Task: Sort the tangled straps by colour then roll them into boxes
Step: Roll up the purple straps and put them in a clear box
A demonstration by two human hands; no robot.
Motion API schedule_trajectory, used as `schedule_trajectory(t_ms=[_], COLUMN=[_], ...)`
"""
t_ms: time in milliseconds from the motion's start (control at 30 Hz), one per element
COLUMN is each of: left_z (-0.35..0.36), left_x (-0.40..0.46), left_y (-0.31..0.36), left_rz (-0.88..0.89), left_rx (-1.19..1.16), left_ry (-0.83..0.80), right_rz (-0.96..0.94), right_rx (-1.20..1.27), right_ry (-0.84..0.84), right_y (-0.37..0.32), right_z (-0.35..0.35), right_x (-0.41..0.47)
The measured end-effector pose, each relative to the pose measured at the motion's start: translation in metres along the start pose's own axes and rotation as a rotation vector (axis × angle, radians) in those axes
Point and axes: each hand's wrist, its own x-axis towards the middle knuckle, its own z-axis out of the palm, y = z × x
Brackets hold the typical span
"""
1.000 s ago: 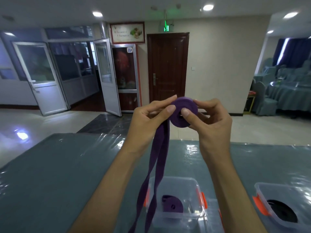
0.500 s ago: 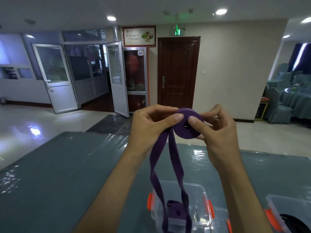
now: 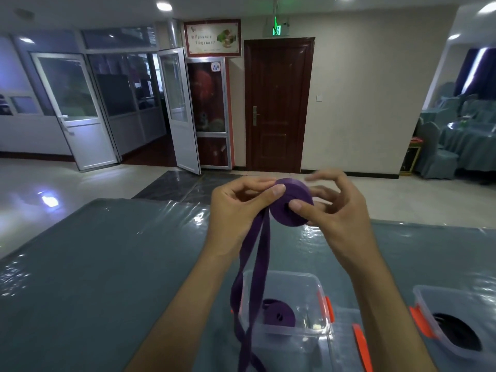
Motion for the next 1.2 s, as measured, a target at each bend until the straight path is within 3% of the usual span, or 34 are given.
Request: schedule_trajectory(t_ms=[133,367,567,800,900,1067,1200], left_z=[-0.004,-0.007,-0.011,-0.013,-0.024,-0.066,-0.105], left_x=[-0.003,0.006,0.007,0.002,-0.002,-0.029,-0.06], left_y=[-0.002,0.001,-0.002,-0.016,-0.032,-0.083,-0.134], left_rz=[-0.075,-0.065,-0.048,0.102,0.032,-0.203,-0.361], left_rx=[-0.042,0.014,0.152,0.241,0.256,0.305,0.446], left_ry=[-0.069,-0.037,-0.163,0.022,-0.061,-0.241,-0.256], right_rz=[-0.106,0.033,-0.117,-0.038,-0.136,-0.136,-0.129], right_rx=[0.01,0.07,0.012,-0.025,-0.162,-0.106,-0.139], right_ry=[0.063,-0.095,0.061,-0.125,-0.098,0.002,0.009], right_y=[0.007,0.006,0.013,0.012,0.016,0.023,0.024], right_z=[0.002,0.0,0.01,0.003,0.006,0.012,0.018], right_x=[0.0,0.005,0.005,0.011,0.011,0.012,0.015])
